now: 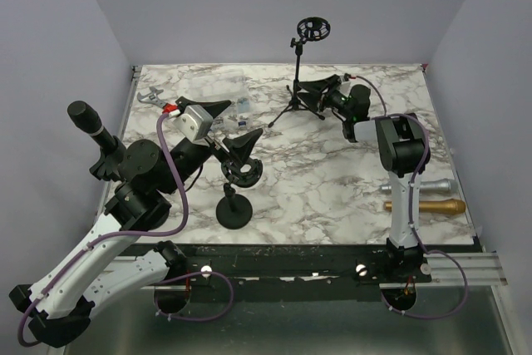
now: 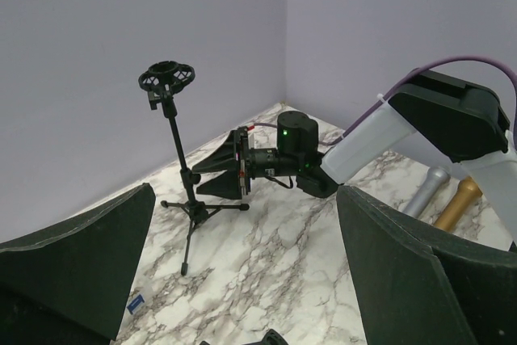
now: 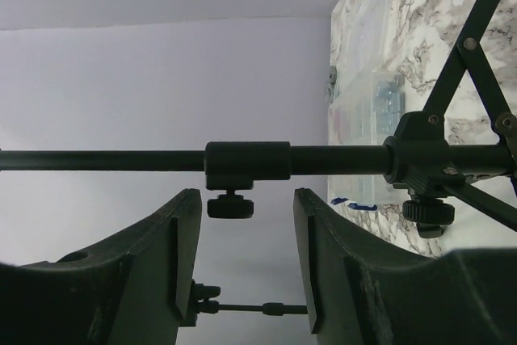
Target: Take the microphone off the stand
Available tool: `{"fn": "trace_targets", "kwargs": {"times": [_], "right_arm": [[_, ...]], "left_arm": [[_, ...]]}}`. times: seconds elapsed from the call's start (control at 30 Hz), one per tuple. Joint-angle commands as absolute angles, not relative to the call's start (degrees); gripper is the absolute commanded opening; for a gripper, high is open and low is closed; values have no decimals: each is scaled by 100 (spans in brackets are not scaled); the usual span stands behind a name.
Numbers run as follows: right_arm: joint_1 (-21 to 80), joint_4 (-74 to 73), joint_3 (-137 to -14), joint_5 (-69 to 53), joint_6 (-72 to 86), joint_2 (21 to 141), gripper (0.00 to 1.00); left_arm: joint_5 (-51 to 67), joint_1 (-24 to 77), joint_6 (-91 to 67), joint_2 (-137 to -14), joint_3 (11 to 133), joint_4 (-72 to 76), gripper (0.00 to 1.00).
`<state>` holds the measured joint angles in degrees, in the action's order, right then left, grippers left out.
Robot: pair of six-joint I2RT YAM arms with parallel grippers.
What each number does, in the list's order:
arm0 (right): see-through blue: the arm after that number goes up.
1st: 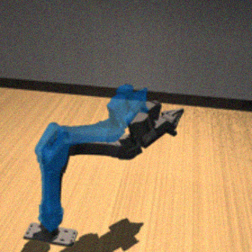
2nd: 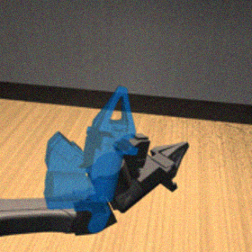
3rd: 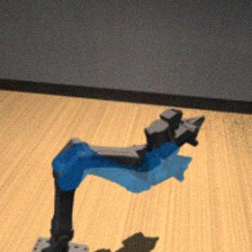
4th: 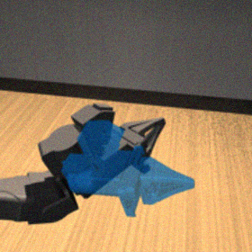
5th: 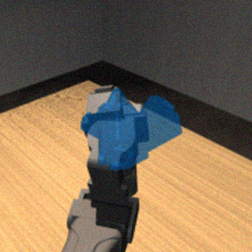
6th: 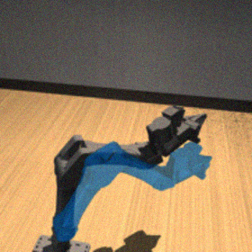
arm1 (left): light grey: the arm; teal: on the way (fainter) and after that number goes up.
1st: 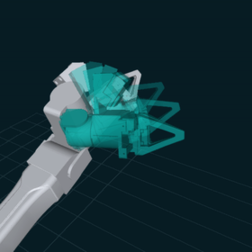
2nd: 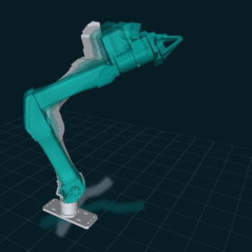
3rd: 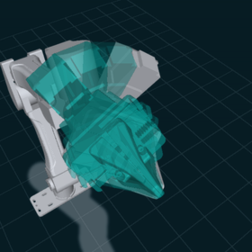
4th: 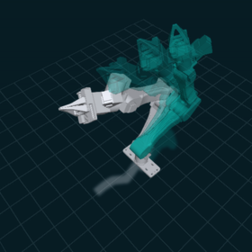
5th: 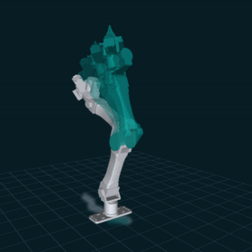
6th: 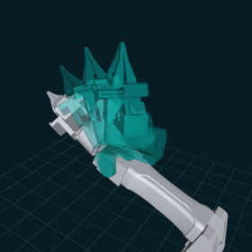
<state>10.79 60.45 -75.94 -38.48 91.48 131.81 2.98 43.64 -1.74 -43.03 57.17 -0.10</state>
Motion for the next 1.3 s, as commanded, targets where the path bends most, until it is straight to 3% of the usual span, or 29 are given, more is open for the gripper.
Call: {"fn": "trace_targets", "kwargs": {"times": [0.0, 0.27, 0.57, 0.93, 1.27], "right_arm": [[1158, 6311, -7808, -3955, 9220, 13382, 54], [1204, 6311, -7797, -3916, 9194, 13416, 43], [1213, 5632, -7826, -3855, 8625, 13326, 1], [1409, 2661, -8067, -2678, 5893, 12617, 1], [2135, 546, -8810, -159, 3513, 12170, 0]], "left_arm": [[285, 4404, -180, -4306, 5669, 9, 99], [281, 4403, -176, -4270, 5669, 9, 99], [282, 4412, -182, -4228, 5678, 9, 99], [298, 4412, -193, -4230, 5678, 13, 99], [277, 4414, -185, -4273, 5669, 9, 99]]}}
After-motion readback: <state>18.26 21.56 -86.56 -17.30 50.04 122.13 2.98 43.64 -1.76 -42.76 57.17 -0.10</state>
